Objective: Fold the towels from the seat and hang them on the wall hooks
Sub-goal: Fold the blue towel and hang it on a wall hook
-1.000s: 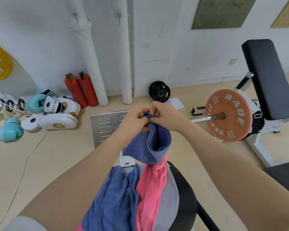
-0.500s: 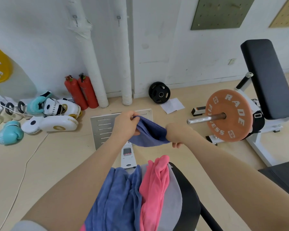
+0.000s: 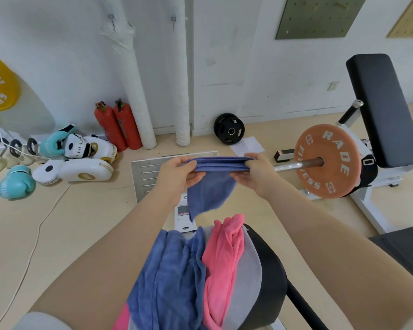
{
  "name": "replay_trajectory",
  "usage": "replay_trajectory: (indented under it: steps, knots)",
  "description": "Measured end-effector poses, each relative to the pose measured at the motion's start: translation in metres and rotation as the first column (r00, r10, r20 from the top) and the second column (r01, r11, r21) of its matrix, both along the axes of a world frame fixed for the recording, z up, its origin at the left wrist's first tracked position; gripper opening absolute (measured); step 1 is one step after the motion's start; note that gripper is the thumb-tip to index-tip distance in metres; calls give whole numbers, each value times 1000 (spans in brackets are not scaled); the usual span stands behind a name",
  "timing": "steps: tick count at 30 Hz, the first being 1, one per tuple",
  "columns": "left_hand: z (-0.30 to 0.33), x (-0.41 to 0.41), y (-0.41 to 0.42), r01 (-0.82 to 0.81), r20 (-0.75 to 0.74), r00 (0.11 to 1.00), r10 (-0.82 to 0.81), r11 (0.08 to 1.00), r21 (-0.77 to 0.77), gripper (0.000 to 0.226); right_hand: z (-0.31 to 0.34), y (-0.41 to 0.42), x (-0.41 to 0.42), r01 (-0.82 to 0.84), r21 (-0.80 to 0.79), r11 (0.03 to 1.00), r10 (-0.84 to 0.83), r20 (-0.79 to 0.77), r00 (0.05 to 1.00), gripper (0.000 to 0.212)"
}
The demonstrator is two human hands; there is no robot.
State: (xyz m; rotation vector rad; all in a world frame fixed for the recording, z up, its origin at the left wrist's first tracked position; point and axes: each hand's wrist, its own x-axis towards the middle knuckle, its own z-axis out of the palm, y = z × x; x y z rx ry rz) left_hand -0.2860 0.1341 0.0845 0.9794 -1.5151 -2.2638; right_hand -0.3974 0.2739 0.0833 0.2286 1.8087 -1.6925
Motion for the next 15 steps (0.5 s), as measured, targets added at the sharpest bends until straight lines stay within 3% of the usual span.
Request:
replay_trajectory:
  steps: [2,7,12,15]
  knots:
    - [5,13,1,13,-38,999,-10,997,72,9,6,7,7,-32,72,997,42,-150,988,24]
    - [15,67,9,204,-50,979,-200,972,116,11,19,44,51,-185,-7,983,178,-224,958,26]
    - [-7,144,37,307,2,948,-317,921,241,13,1,88,123,-324,-29,946,321,-89,943,28]
    - [-29,179,52,294,52,945,-324,907,301,13,-16,106,162,-351,82,933,353,-12,935,29]
